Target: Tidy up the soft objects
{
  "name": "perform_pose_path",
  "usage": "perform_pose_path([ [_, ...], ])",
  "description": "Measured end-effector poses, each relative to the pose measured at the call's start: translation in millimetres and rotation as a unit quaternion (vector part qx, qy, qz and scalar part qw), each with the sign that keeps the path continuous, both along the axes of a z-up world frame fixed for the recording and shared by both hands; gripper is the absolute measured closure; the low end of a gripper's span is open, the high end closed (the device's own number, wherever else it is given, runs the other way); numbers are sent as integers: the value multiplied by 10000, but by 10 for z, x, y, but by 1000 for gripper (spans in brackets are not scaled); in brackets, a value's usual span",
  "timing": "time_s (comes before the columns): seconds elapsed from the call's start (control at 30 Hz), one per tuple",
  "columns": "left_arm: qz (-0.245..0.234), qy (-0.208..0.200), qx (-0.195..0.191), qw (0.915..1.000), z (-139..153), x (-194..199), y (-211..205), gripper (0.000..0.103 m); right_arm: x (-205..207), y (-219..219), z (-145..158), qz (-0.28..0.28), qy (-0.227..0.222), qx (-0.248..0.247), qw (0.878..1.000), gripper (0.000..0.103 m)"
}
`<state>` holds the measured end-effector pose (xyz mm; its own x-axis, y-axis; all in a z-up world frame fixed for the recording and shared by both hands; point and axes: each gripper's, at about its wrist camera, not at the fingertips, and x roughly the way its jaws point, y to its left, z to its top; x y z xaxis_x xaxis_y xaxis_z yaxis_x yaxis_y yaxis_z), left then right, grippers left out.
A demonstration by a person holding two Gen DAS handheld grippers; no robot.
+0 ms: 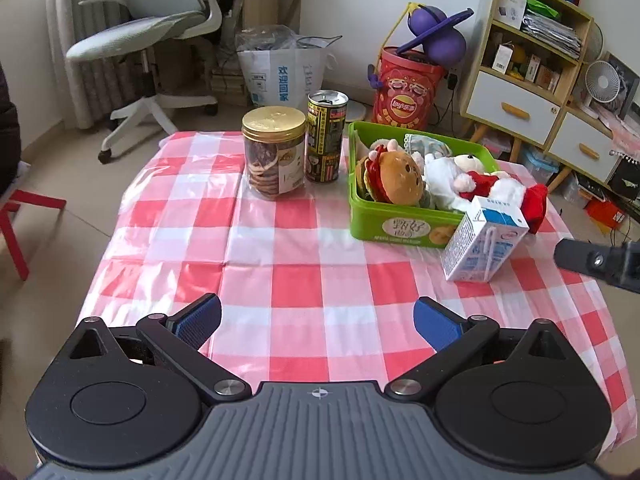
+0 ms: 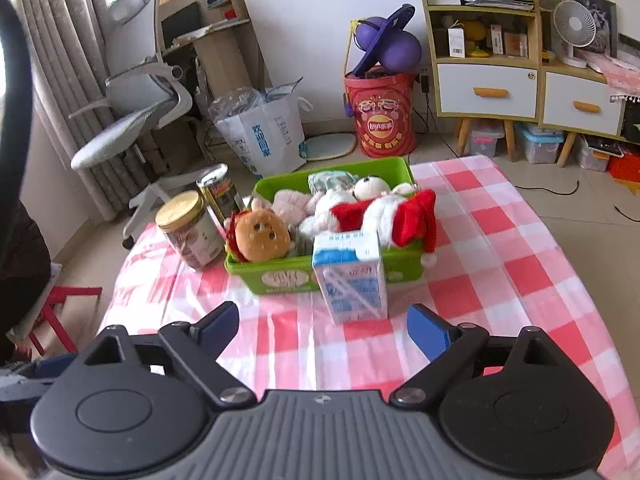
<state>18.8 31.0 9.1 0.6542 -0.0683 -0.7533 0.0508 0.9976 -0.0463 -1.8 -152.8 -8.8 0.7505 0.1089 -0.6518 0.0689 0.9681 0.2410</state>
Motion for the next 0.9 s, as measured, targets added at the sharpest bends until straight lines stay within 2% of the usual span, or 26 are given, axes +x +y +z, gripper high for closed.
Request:
perform_pose_path([
  [0.23, -33, -59, 42, 10000, 25, -50, -63, 5, -41, 36, -33, -40, 27, -80, 10000, 37],
  [0.9, -140, 149, 148, 9997, -86, 4, -194, 5, 18, -32, -181, -79, 189, -22, 9998, 36],
])
